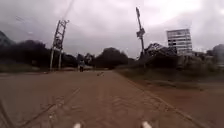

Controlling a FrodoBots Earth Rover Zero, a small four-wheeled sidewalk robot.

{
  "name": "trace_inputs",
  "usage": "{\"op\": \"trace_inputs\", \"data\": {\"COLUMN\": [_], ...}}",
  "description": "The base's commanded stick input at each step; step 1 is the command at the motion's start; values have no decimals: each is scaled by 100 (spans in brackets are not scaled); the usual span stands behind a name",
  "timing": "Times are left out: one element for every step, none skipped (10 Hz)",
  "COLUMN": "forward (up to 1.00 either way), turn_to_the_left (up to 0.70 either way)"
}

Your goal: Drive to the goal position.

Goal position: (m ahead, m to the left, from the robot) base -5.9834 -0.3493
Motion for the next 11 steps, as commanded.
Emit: {"op": "trace_inputs", "data": {"forward": [70,70,70,70,70,70,70,70,70,70,70], "turn_to_the_left": [2,1,3,2,0,10,16,15,7,12,13]}}
